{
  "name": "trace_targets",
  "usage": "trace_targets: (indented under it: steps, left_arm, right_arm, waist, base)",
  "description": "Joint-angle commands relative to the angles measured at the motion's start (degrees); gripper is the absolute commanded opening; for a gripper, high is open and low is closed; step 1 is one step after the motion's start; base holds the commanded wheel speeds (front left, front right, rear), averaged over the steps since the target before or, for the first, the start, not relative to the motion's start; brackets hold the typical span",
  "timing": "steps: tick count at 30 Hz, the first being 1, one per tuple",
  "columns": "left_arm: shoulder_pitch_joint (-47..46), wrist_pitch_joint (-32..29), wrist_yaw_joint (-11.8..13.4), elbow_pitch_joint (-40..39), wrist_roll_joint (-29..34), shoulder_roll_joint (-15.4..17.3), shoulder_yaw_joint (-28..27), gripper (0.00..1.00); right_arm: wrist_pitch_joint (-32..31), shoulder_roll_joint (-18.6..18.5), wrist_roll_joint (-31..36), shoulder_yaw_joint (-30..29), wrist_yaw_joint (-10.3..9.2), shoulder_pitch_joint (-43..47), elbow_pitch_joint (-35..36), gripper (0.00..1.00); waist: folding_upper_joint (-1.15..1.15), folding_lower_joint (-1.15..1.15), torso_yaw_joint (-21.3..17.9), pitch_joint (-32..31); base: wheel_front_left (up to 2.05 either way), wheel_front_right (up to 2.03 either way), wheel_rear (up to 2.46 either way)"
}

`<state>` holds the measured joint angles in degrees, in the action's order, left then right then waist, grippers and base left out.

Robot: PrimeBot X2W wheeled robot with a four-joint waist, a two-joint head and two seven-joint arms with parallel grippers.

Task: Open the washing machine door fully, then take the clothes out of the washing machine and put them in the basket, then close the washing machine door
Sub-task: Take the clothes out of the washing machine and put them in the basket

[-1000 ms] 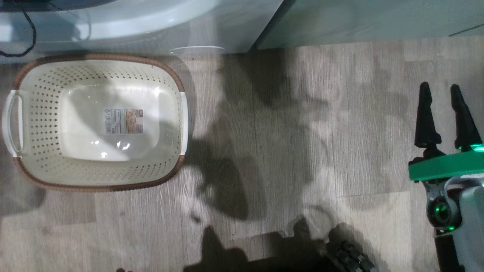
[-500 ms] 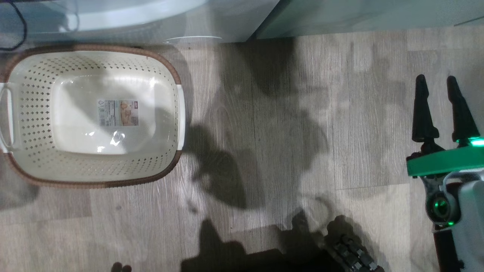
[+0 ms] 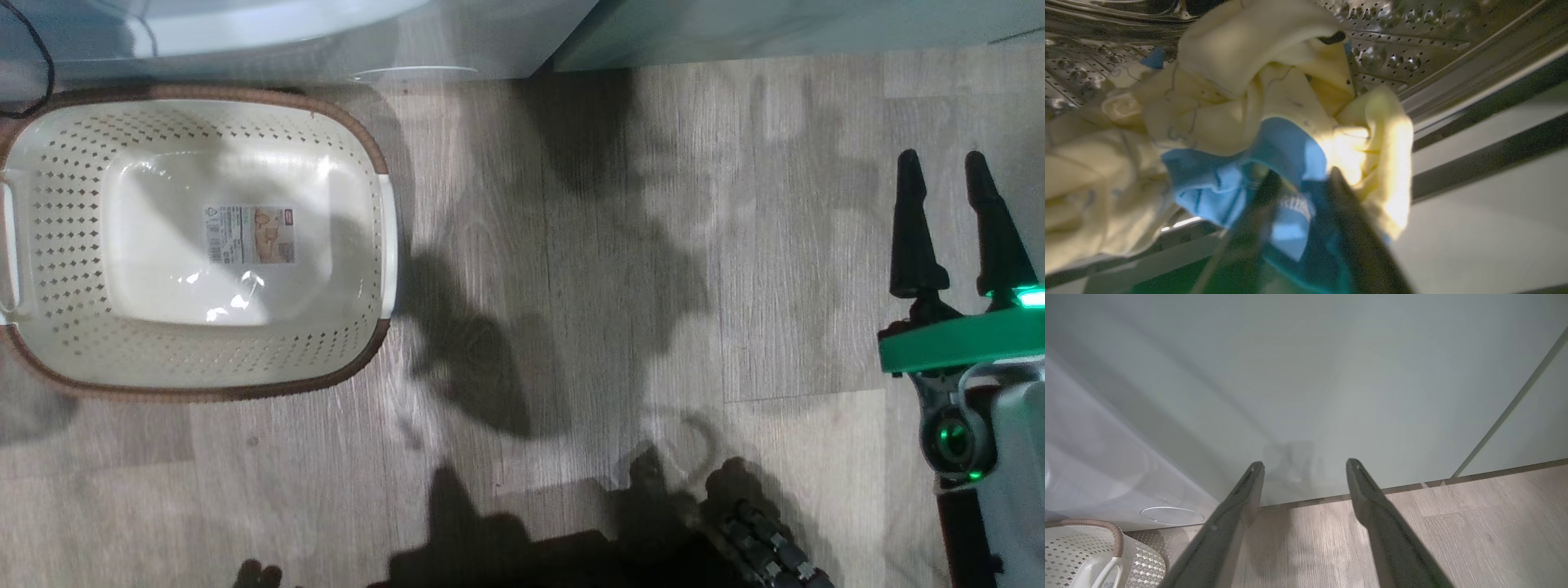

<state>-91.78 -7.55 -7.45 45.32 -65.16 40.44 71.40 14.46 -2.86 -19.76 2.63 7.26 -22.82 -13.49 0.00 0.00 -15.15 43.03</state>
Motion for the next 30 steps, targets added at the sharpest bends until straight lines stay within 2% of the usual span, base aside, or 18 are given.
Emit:
trace_targets:
  steps: [1, 2, 4, 8, 17, 26, 30]
  left_arm:
    - [-2.7, 0.0, 0.0, -0.1, -0.4, 1.6, -1.4, 0.49]
    - [-2.8, 0.0, 0.0, -0.1, -0.6, 1.5, -1.0, 0.42]
    - [-2.8, -0.1, 0.0, -0.2, -0.8, 1.4, -0.4, 0.0]
    - [-2.8, 0.0, 0.0, -0.8, -1.1, 1.5, 0.6, 0.0]
    - [-0.1, 5.9, 0.0, -3.5, -3.5, 2.8, 1.5, 0.0]
    - [8.3, 14.7, 0.0, -6.5, -9.1, 3.5, 1.6, 0.0]
    - [13.3, 18.5, 0.0, -6.8, -11.4, 2.2, 1.6, 0.0]
  right_arm:
    - [0.5, 0.0, -0.3, 0.9, 0.23, 0.6, 1.5, 1.0]
    - [0.5, 0.0, -0.3, 0.9, 0.23, 0.5, 1.4, 1.0]
    - [0.5, 0.0, -0.3, 0.9, 0.23, 0.4, 1.4, 1.0]
    - [0.5, 0.0, -0.2, 0.9, 0.23, 0.3, 1.4, 1.0]
    - [0.5, 0.0, 0.3, 0.1, 0.23, 1.4, 0.6, 1.0]
    - [0.5, 0.0, 1.1, -1.0, 0.23, 4.4, -0.2, 1.0]
    - [0.5, -0.3, 1.2, -2.0, 0.23, 6.5, -0.9, 1.0]
  waist:
    - [0.0, 0.0, 0.1, 0.0]
    - [0.0, 0.0, 0.2, 0.1]
    - [0.0, 0.0, 0.3, 0.1]
    - [0.0, 0.0, 0.5, 0.0]
    - [0.0, 0.0, 1.1, -3.5]
    - [0.0, 0.0, 2.9, -10.9]
    - [0.0, 0.0, 4.2, -14.9]
  base:
    - [0.0, 0.0, 0.0]
    - [0.0, 0.0, 0.0]
    - [0.0, 0.0, 0.0]
    - [0.0, 0.0, 0.0]
    - [0.0, 0.0, 0.0]
    - [0.0, 0.0, 0.0]
    - [0.0, 0.0, 0.0]
